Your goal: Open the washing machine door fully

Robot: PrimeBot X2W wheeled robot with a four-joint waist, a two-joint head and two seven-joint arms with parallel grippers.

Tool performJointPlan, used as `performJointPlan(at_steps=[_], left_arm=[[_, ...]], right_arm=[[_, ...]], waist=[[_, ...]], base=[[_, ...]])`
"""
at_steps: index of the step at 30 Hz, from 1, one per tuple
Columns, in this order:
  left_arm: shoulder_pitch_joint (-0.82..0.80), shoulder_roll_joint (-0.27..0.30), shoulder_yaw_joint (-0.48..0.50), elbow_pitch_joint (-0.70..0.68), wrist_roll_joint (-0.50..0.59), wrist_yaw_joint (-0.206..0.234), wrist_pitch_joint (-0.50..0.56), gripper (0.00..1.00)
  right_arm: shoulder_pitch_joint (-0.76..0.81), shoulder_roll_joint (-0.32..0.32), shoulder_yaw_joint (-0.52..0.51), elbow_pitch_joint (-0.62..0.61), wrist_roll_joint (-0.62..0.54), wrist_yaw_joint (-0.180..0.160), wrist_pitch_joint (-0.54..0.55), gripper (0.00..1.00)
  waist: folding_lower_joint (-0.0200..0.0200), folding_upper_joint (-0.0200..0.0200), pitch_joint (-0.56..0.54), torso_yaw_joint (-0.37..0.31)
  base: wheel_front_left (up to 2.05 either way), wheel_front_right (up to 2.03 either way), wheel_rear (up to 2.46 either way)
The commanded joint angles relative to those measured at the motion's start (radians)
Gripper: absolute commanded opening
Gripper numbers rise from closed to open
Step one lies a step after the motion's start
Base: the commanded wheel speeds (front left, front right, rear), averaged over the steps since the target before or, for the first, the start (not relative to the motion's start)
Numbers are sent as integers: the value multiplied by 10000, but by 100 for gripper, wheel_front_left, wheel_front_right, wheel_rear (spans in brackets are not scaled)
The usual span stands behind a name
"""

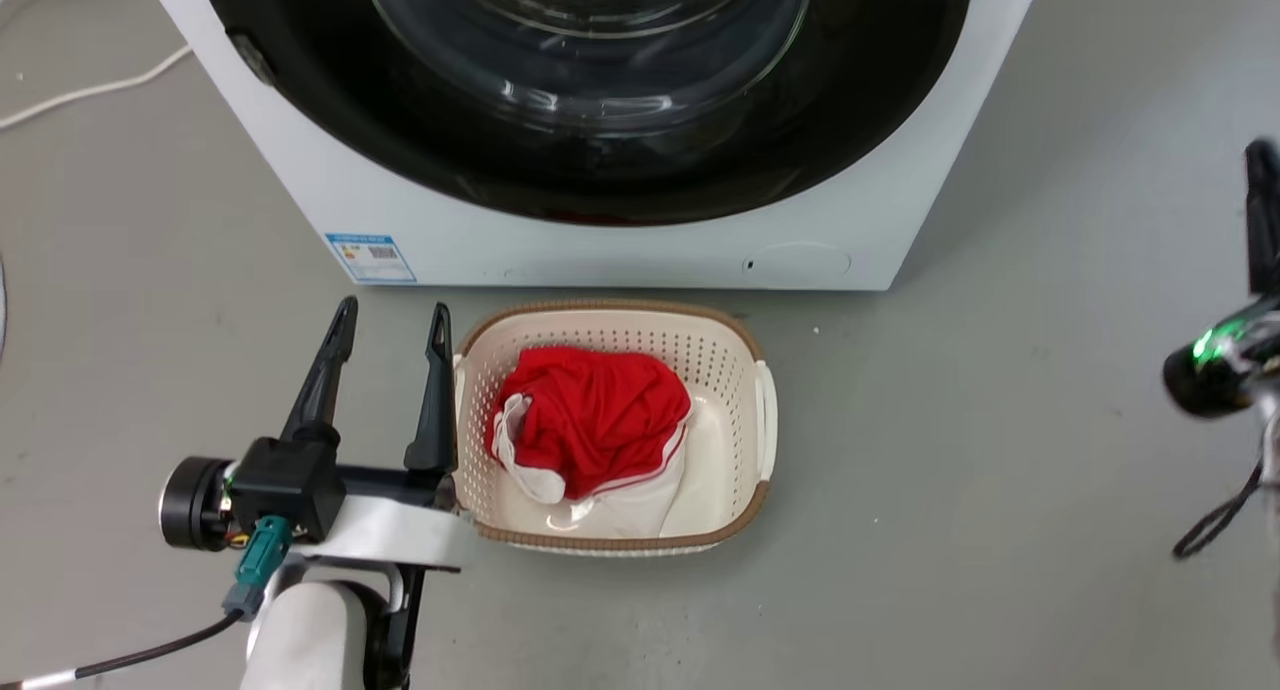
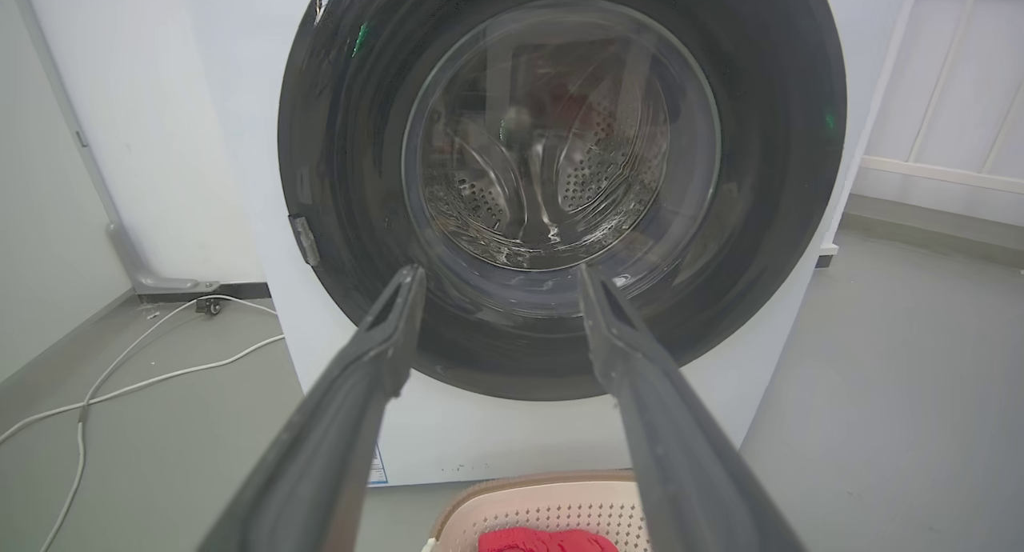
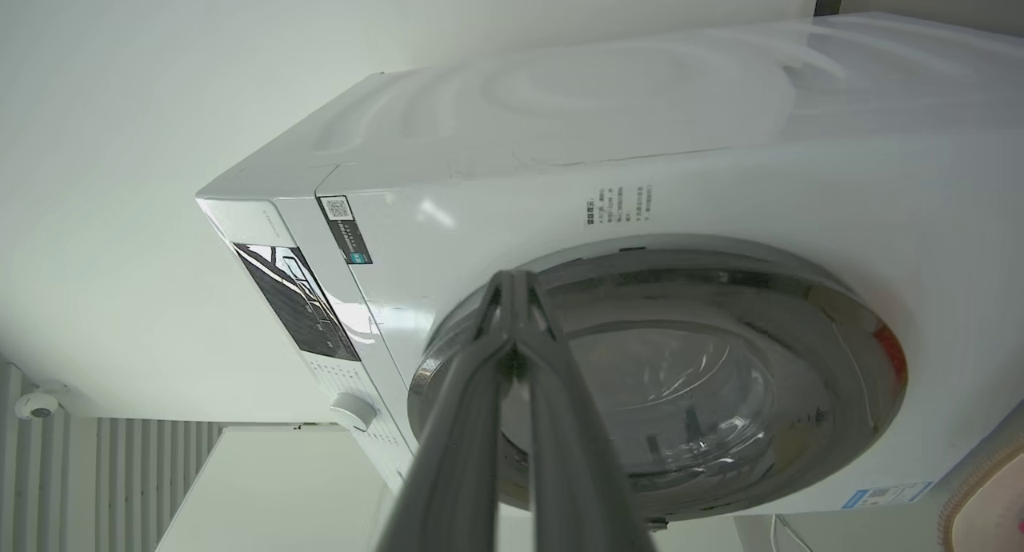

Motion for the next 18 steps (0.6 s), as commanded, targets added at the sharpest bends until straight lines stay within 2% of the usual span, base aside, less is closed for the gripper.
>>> performJointPlan(at_steps=[1, 8, 13, 18], left_arm=[[-241, -6, -32, -86, -41, -44, -26, 100], [-743, -16, -163, -323, -141, -53, -26, 100], [-871, -18, -185, -479, -193, 21, -26, 100], [-1040, -18, -208, -600, -259, 100, -26, 100]], right_arm=[[-720, -325, 199, 425, 195, 0, 128, 0], [-3360, -1680, 1454, 2358, 284, 0, 462, 0], [-4764, -1961, 2362, 3228, 128, 0, 841, 0], [-6195, -1866, 3505, 4265, -267, 0, 1238, 0]], waist=[[-1, 0, 443, 233], [-1, 0, 1246, 576], [-1, 0, 1609, 625], [-1, 0, 1958, 649]], base=[[0, 0, 0], [0, 0, 0], [0, 0, 0], [0, 0, 0]])
